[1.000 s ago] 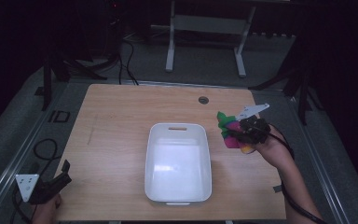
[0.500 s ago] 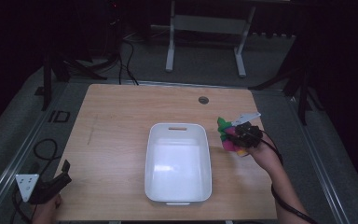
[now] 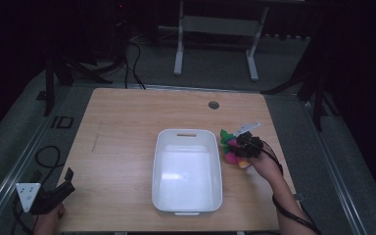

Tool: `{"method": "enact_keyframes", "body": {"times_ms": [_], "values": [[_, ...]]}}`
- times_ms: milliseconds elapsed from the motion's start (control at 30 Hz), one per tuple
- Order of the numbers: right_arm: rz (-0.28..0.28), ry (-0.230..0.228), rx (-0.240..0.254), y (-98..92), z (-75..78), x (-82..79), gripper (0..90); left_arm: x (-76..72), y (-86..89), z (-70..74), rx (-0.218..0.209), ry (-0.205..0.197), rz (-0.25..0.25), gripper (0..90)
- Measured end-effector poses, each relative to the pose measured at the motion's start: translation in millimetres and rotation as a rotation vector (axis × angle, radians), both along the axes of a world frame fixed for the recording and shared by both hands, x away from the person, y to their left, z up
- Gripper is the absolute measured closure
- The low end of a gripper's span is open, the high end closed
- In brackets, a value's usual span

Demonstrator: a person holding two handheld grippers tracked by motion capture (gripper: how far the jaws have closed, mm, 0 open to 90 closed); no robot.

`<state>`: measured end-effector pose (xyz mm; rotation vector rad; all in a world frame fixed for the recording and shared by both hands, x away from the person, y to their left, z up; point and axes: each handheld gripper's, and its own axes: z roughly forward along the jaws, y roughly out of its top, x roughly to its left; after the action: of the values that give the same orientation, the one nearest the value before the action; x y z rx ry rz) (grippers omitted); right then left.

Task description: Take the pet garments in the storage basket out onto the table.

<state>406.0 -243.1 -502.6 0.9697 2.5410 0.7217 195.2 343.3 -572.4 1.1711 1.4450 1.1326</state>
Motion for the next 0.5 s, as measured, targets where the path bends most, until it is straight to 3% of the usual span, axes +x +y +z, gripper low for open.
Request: {"method": "enact_keyframes", "body": {"times_ms": [367, 500], "values": [[-0.020, 0.027, 0.006, 5.9, -27.8, 1.0, 68.0, -0.2, -0.3, 0.0, 0.002, -0.001, 0.003, 1.8], [0.002, 0.019, -0.005, 8.7, -23.3, -0.2, 51.9, 0.4, 0.3, 0.4, -0.004, 0.015, -0.002, 1.8]]}}
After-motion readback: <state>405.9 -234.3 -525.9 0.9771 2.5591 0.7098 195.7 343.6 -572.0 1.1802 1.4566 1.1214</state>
